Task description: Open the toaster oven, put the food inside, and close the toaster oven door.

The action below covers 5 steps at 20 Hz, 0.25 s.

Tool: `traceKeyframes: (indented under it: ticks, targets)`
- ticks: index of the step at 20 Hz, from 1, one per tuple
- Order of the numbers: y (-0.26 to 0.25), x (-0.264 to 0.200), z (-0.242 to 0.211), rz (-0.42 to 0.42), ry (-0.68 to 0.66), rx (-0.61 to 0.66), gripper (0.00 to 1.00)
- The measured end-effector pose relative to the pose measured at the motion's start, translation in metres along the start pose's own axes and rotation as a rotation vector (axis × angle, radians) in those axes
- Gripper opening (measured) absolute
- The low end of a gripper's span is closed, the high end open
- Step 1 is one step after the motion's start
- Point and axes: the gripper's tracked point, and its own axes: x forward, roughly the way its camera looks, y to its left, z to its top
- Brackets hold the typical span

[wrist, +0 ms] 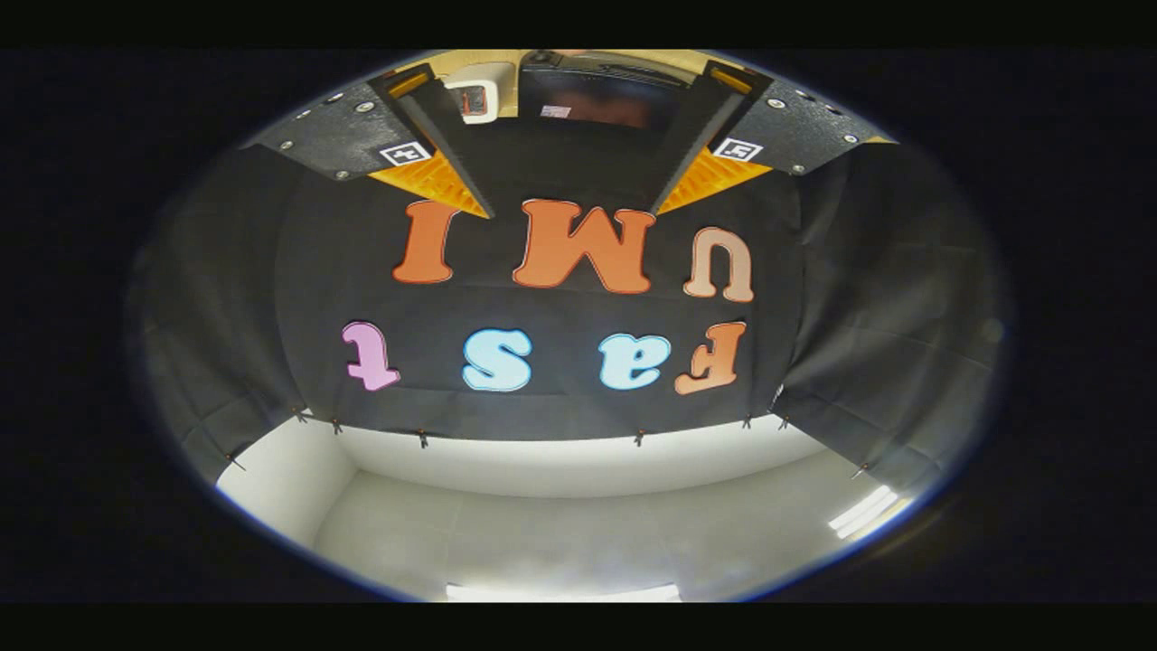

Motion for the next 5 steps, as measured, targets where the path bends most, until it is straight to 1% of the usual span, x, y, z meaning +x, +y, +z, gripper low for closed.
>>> traceKeyframes:
  ticks: [5]
  targets:
    - [0.0007,-0.0001,0.0000,0.004,-0.016,0.006,0.97]
